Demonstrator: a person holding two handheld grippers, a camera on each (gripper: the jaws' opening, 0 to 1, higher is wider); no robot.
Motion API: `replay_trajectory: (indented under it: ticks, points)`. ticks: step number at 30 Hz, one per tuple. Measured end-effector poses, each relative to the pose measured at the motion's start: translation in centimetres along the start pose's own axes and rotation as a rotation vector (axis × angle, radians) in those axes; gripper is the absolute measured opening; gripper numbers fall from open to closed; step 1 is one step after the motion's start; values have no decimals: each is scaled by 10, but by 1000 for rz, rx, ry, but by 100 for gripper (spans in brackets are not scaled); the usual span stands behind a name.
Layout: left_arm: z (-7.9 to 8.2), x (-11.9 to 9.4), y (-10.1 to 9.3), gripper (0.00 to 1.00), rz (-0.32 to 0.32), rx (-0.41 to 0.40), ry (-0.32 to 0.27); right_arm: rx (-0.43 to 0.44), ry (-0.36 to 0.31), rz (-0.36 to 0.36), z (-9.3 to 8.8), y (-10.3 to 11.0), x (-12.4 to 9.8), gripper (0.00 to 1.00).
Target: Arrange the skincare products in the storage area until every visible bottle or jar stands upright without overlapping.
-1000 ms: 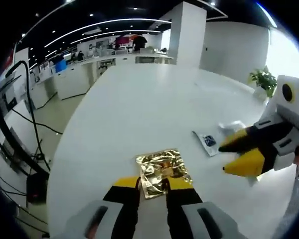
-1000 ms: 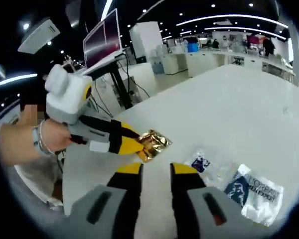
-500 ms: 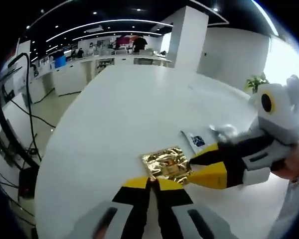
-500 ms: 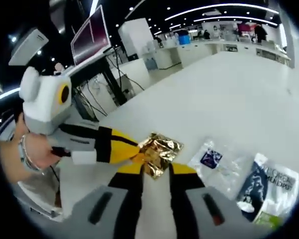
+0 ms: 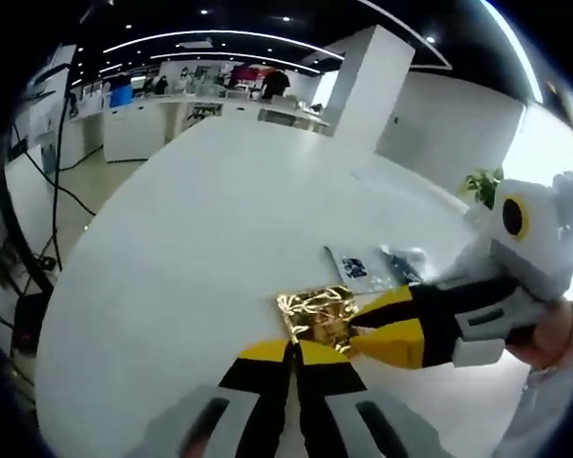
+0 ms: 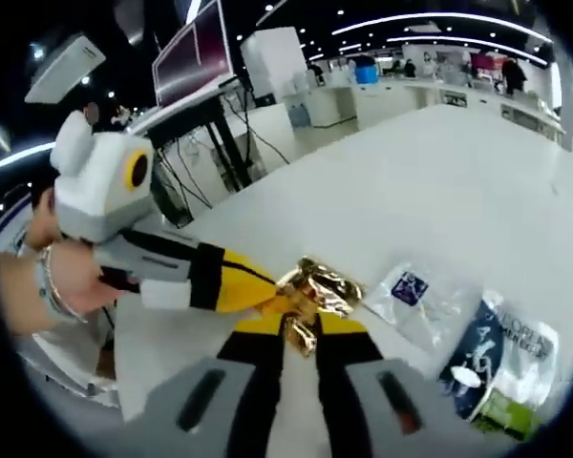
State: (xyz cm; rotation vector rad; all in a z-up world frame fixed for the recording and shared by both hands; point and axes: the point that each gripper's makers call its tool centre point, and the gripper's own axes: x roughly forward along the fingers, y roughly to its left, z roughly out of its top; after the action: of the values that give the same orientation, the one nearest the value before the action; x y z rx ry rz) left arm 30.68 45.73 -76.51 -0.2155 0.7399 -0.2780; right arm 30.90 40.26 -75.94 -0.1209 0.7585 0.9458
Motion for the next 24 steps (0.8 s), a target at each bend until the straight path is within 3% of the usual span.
replay_trajectory:
  ticks: [7, 9, 10, 11, 14, 19, 22, 24]
  points:
    - [-1, 1, -2, 1, 0, 17, -33, 4, 0, -31, 1, -10, 2, 23]
    - [-1, 1, -2, 1, 0, 25, -40, 38, -11, 25, 3, -1, 6, 22]
    - [-1, -1, -2, 1, 0, 25, -47, 95, -12, 59, 4, 4, 7, 22]
    - [-1, -1, -2, 1, 0, 12, -53, 90, -8, 27, 4, -2, 6, 21]
    - [-1, -2, -2, 1, -2, -26, -61, 81, -6, 21, 2, -3, 3, 11]
    - [-3, -5, -3, 1, -18, -66, -61, 51, -18, 36, 5, 5, -3, 6]
    - [-7, -11, -3, 1, -43, -170, -38, 73, -40, 69, 14, 13, -8, 3]
    - [-4, -14, -3, 1, -40, -161, -56, 48, -55, 82, 19, 20, -12, 2]
